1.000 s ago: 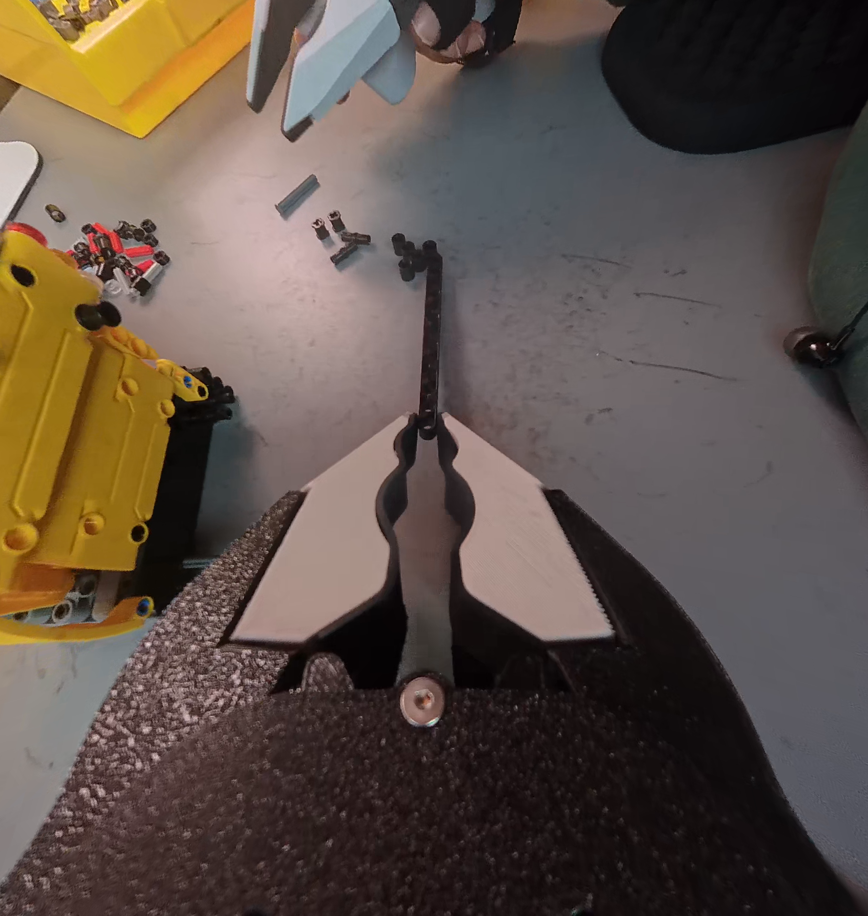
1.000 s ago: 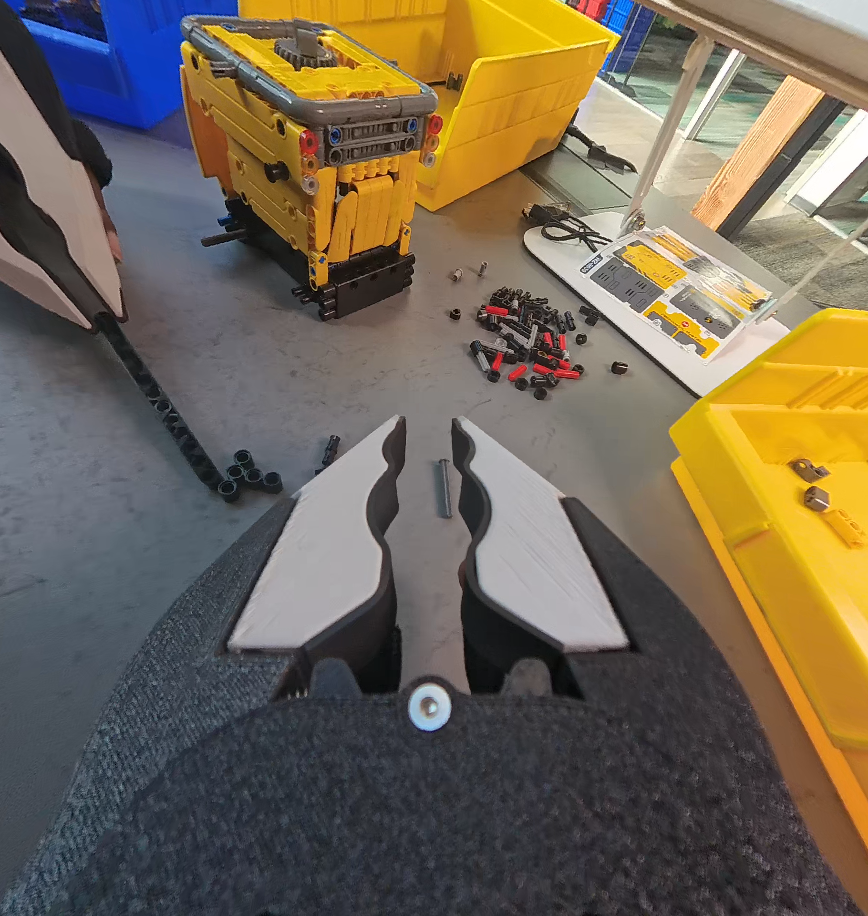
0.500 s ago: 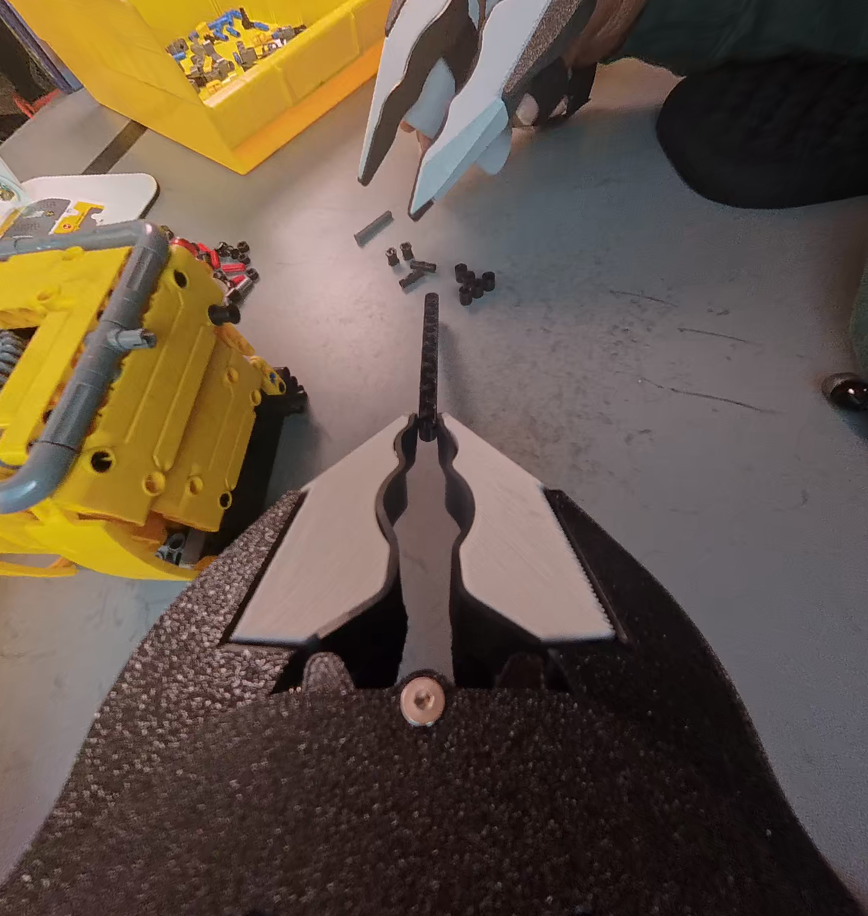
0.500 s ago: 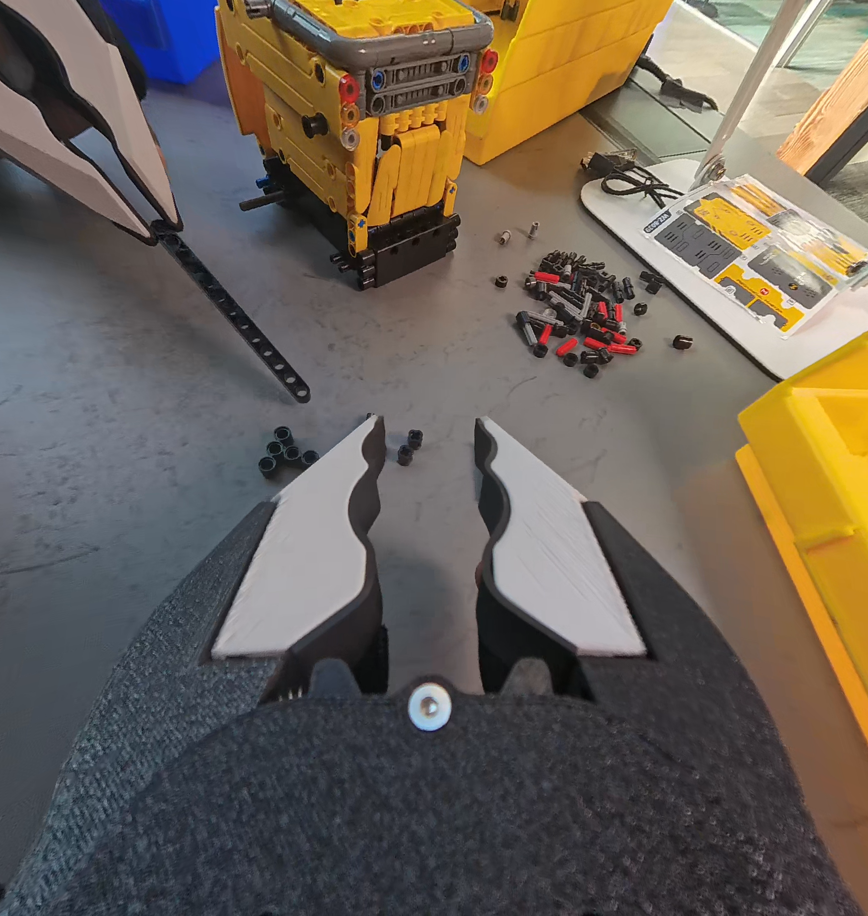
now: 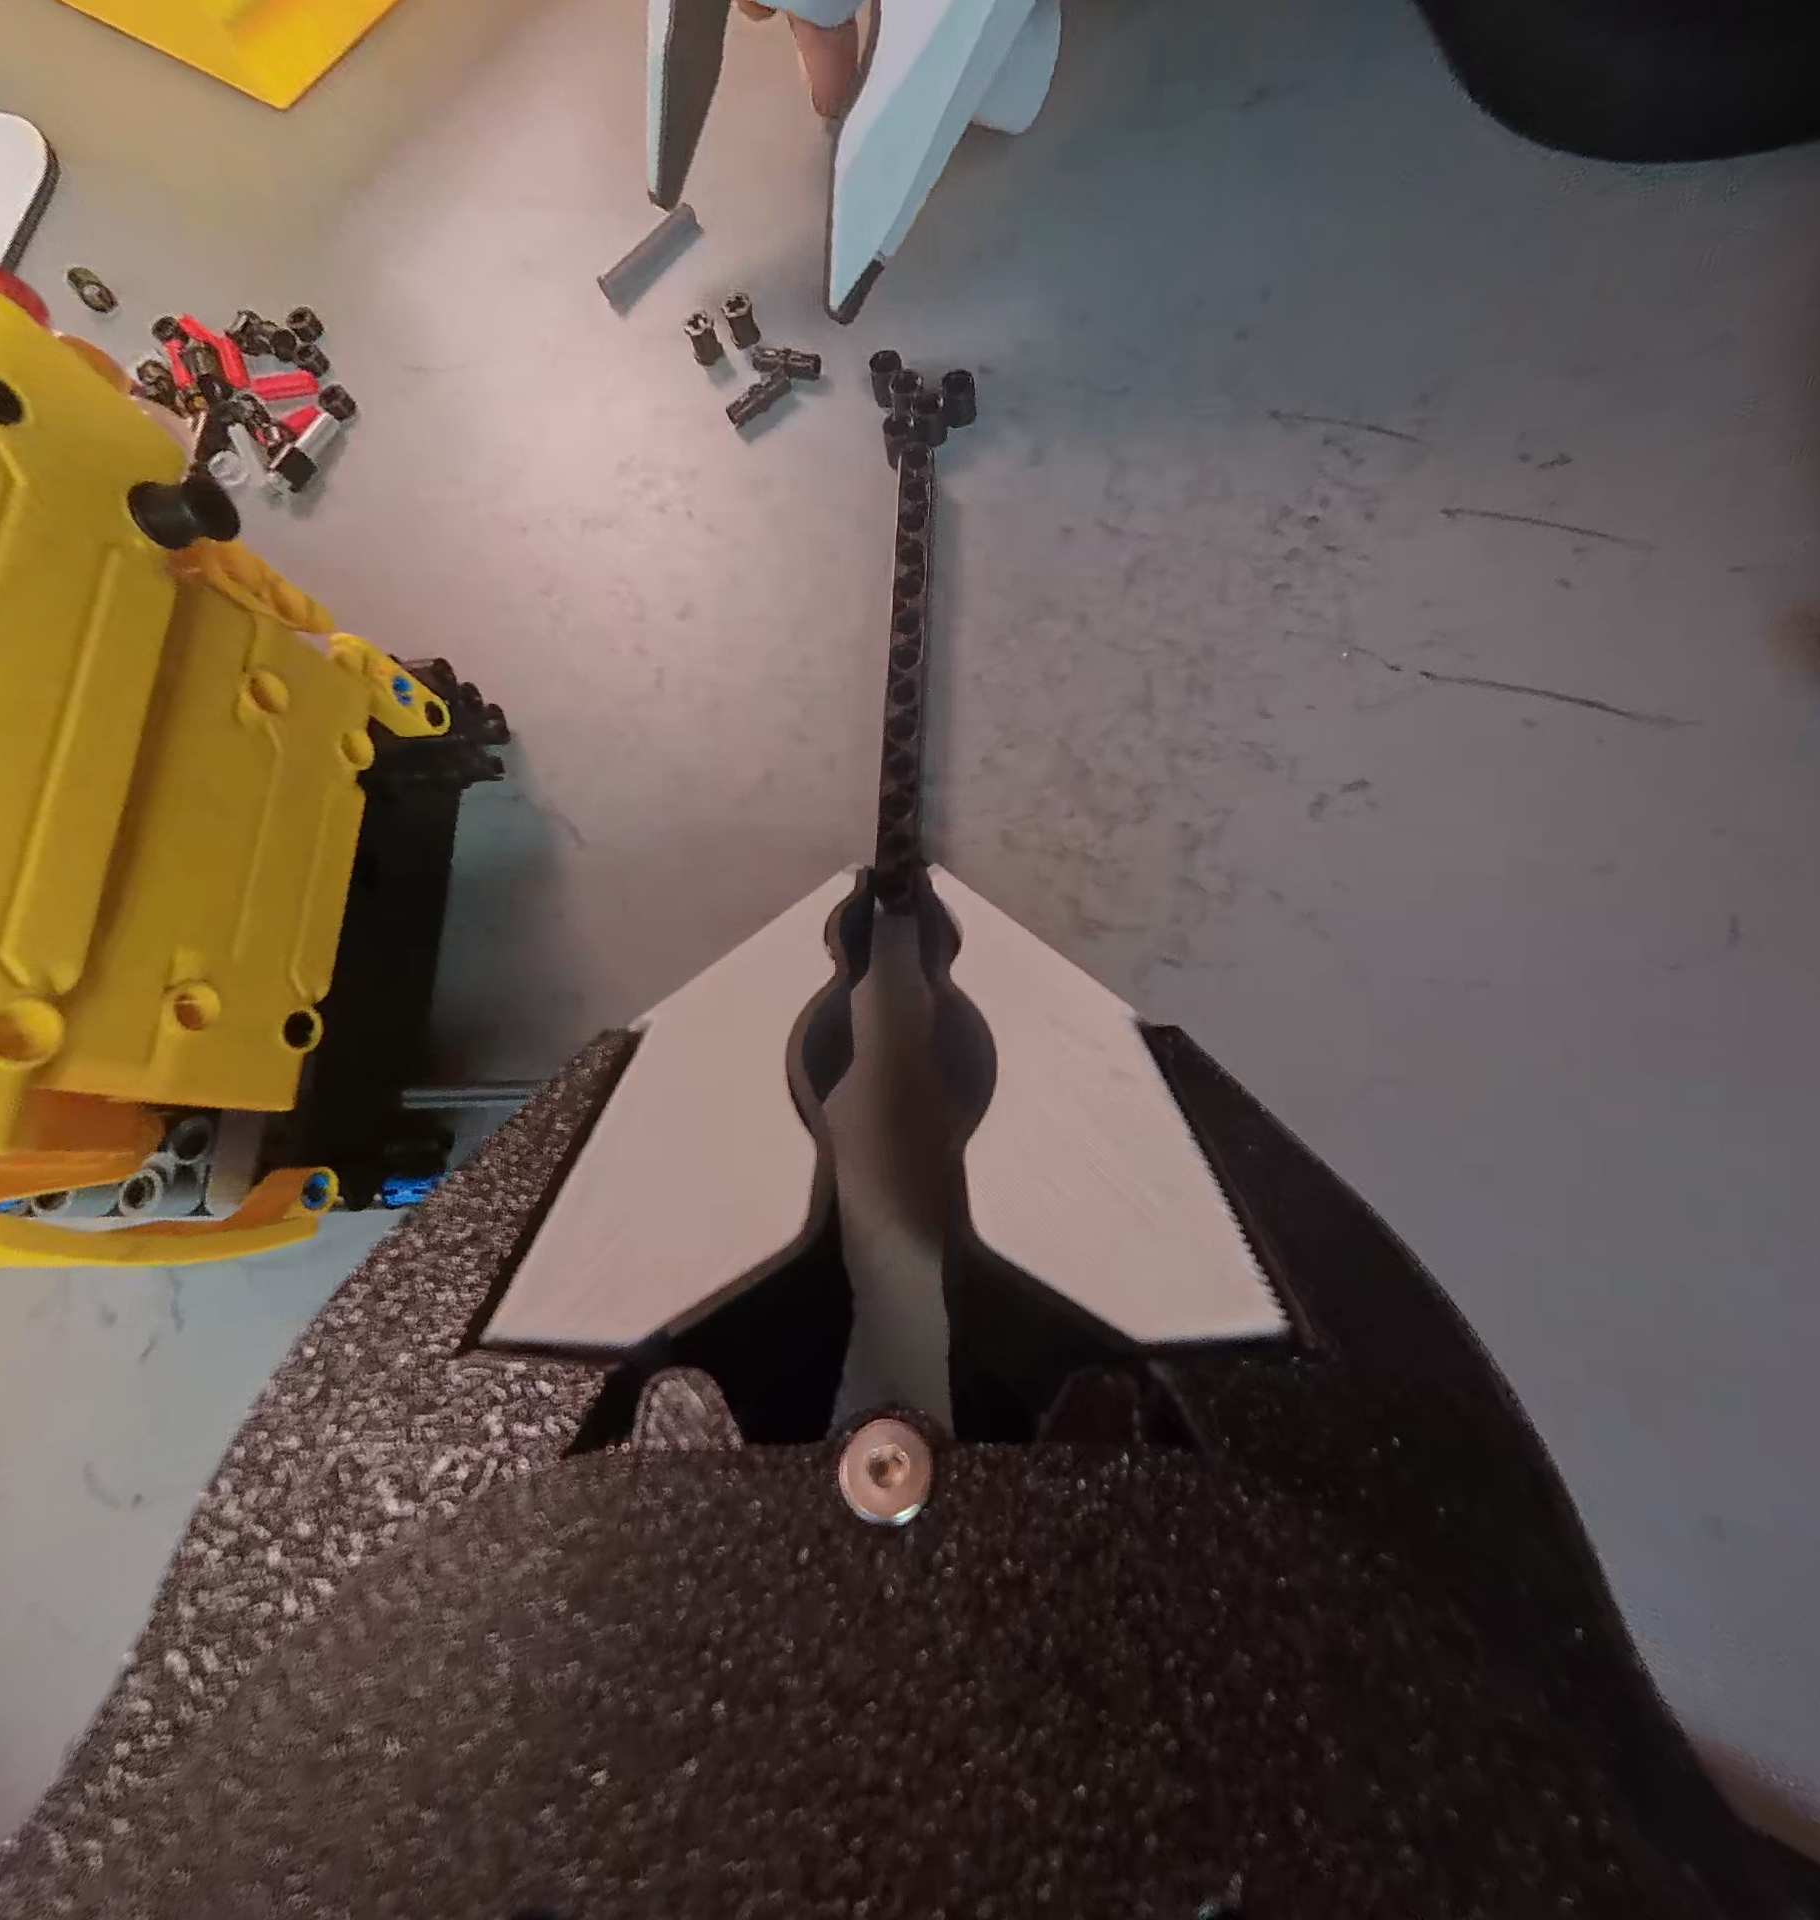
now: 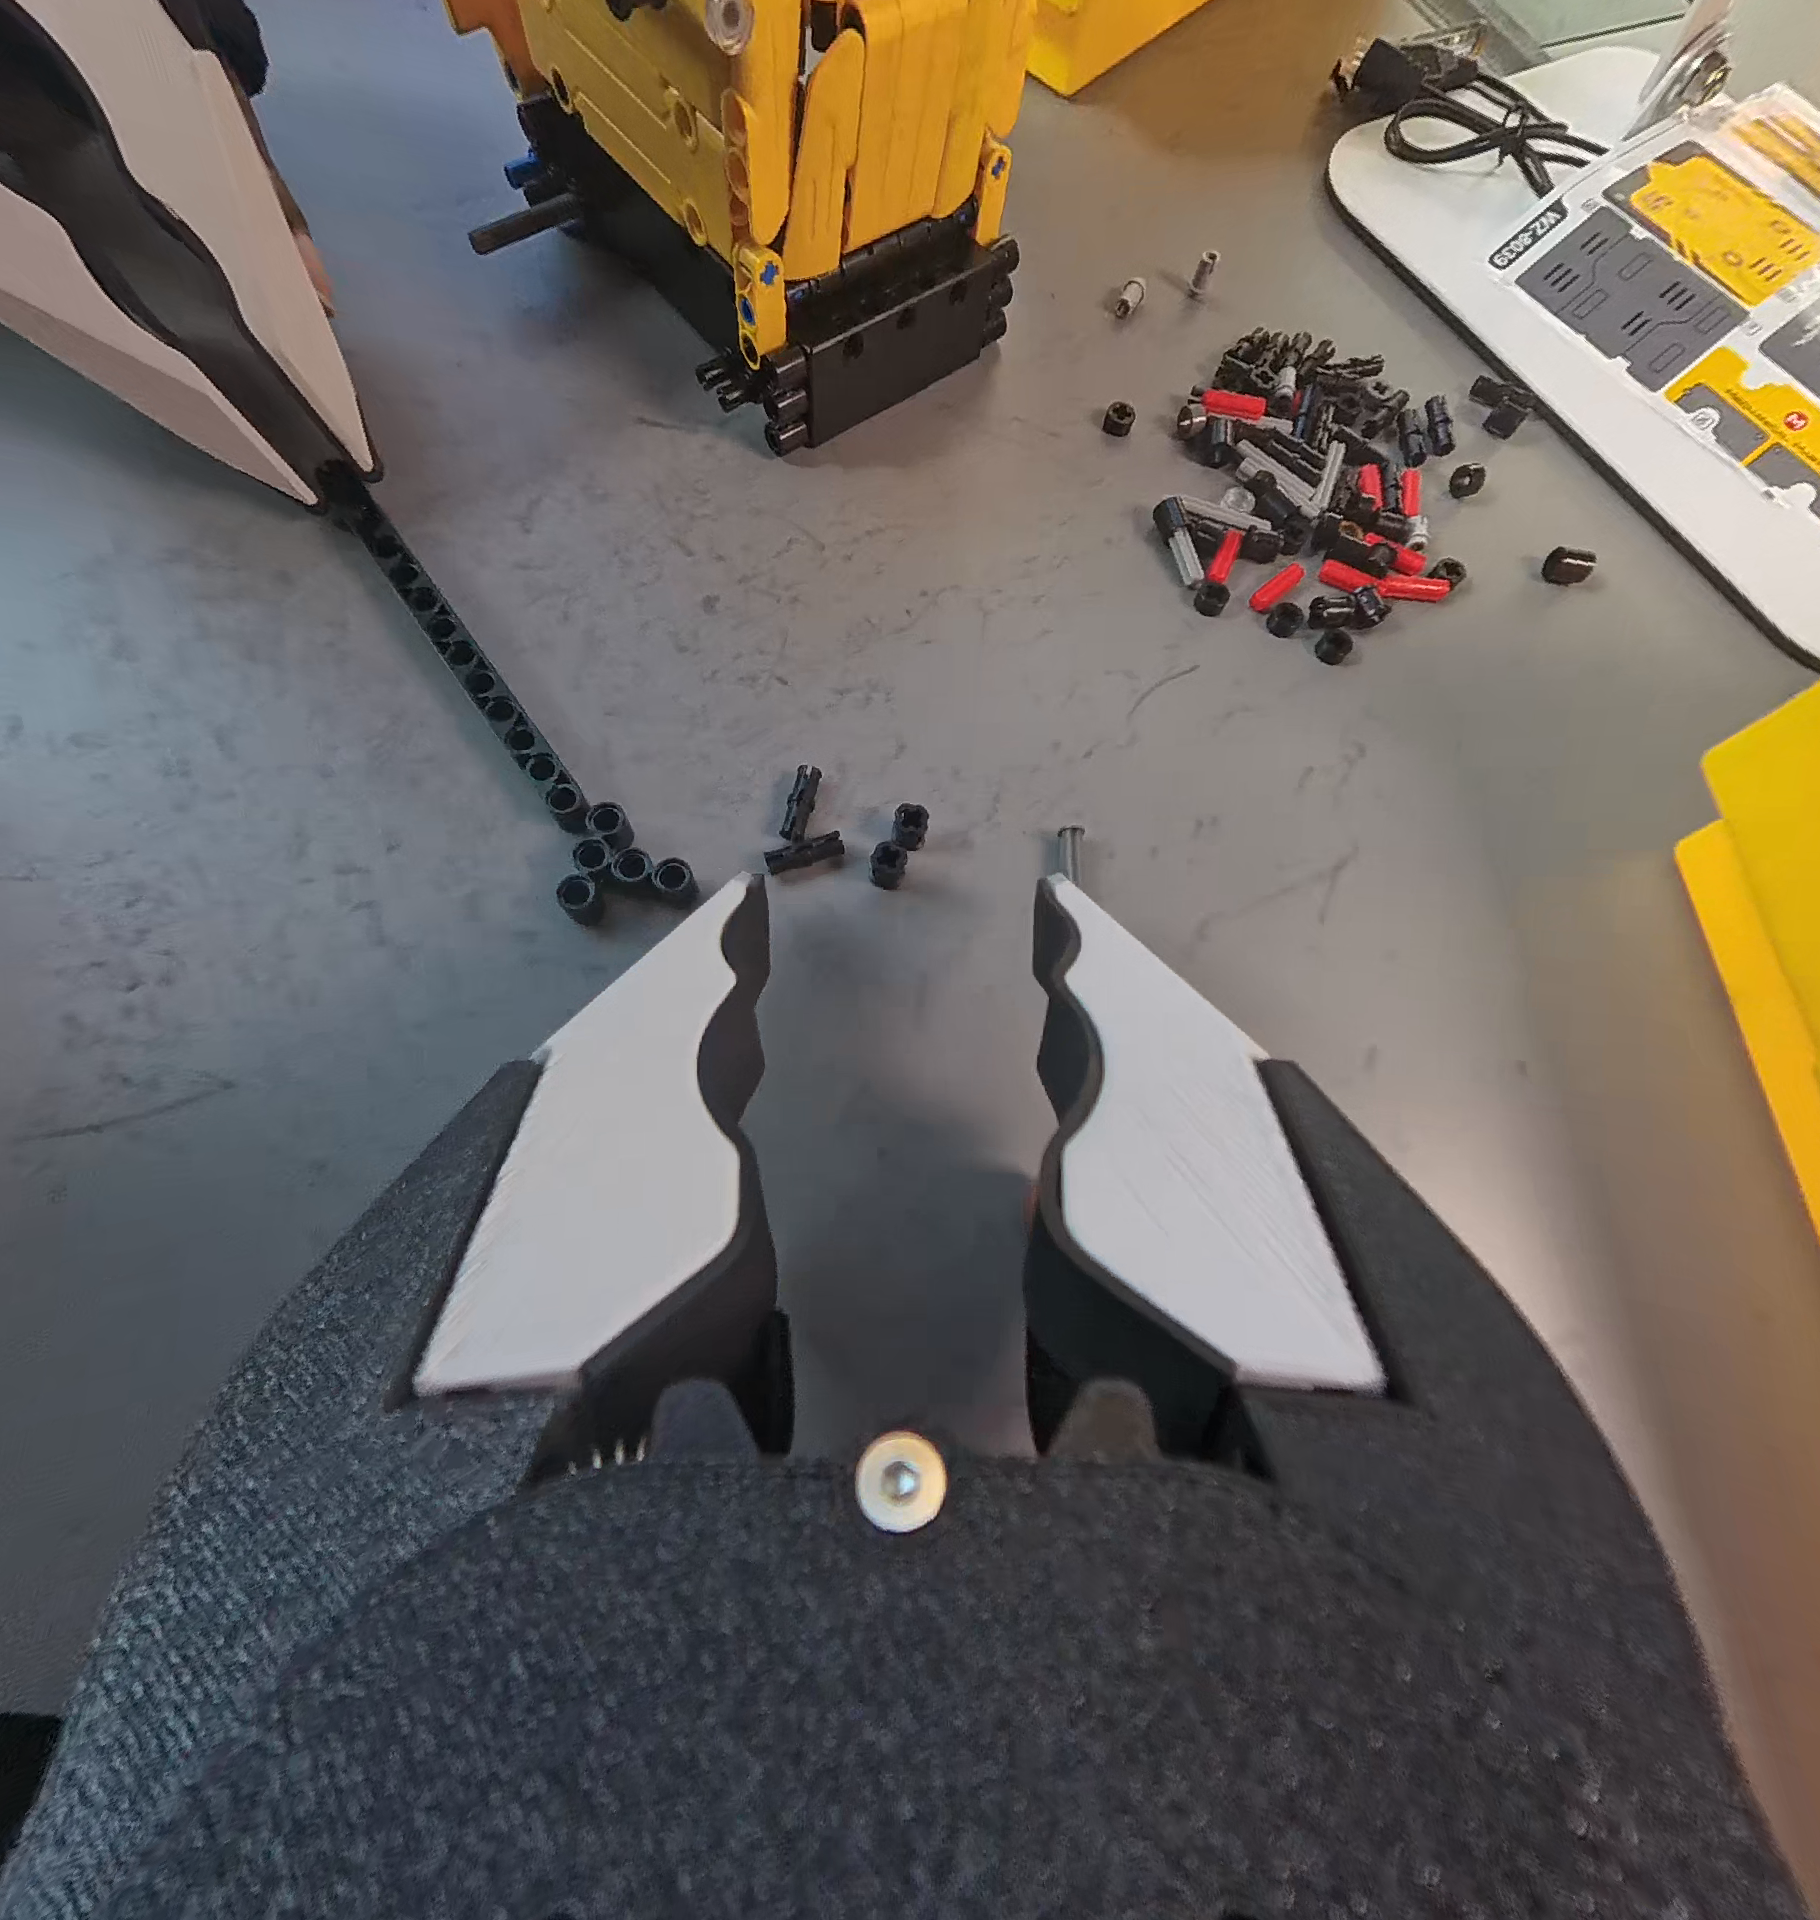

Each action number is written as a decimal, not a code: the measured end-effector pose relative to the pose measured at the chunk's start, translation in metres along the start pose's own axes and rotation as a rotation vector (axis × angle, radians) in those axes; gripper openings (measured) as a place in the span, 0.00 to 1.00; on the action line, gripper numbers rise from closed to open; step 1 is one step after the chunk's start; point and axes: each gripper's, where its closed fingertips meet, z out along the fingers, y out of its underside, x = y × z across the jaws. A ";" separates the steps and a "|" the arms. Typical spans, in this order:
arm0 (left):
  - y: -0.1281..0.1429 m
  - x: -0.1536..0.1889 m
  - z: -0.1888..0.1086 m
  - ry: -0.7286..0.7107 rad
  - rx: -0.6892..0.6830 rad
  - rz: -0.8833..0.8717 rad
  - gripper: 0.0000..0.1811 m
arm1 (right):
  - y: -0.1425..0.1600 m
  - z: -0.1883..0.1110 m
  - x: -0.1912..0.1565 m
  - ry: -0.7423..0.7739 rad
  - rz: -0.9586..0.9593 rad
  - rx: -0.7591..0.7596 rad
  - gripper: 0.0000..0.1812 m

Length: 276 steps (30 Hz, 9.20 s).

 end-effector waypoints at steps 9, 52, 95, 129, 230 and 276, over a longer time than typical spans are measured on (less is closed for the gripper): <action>0.002 -0.001 0.000 -0.003 -0.009 -0.011 0.07 | 0.003 -0.001 0.003 0.030 -0.012 -0.024 0.18; -0.009 0.014 -0.007 0.087 0.049 -0.006 0.04 | -0.006 -0.009 -0.036 -0.146 -0.115 -0.019 0.10; -0.009 0.023 0.003 0.166 0.022 -0.027 0.10 | -0.023 0.019 -0.093 -0.474 -0.434 -0.033 0.12; -0.009 0.022 0.003 0.147 0.018 -0.030 0.09 | -0.026 0.024 -0.103 -0.447 -0.472 -0.036 0.04; -0.040 -0.124 -0.099 -0.615 0.600 -0.244 0.35 | -0.179 -0.032 0.291 0.775 0.055 0.578 0.01; -0.172 -0.183 -0.155 -0.700 0.757 -0.077 0.29 | -0.218 0.012 0.251 0.601 -0.330 0.256 0.02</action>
